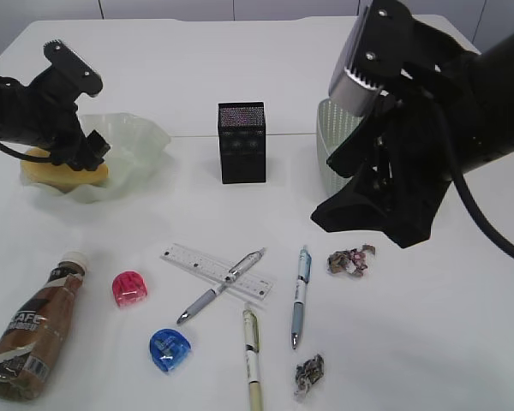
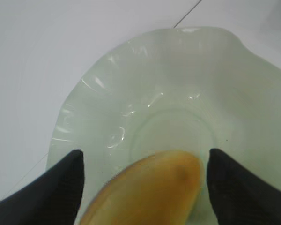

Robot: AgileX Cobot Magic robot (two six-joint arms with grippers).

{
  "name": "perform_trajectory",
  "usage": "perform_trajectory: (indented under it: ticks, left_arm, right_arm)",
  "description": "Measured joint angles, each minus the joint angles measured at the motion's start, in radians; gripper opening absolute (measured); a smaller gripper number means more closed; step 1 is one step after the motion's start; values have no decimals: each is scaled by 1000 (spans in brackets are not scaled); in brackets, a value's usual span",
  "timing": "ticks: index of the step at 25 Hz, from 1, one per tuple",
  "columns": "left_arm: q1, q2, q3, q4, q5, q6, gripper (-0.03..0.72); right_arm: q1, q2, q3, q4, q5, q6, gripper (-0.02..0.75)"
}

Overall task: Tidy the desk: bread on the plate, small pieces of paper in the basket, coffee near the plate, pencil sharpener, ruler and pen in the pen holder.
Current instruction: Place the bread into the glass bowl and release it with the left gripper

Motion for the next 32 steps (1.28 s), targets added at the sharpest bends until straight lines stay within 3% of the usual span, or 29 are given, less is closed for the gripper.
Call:
perform_trajectory:
  ticks: [9,21,32]
  left_arm:
    - [-18,-40,-1,-3,-21,0,602]
    - [-228,-60,-1,-15,-191,-10,573]
    - [-248,-166,-1,-19,-208,-165,560]
  right_arm:
    - [0,0,0,0,0,0,496]
    - [0,0,0,0,0,0,496]
    - [0,0,0,0,0,0,496]
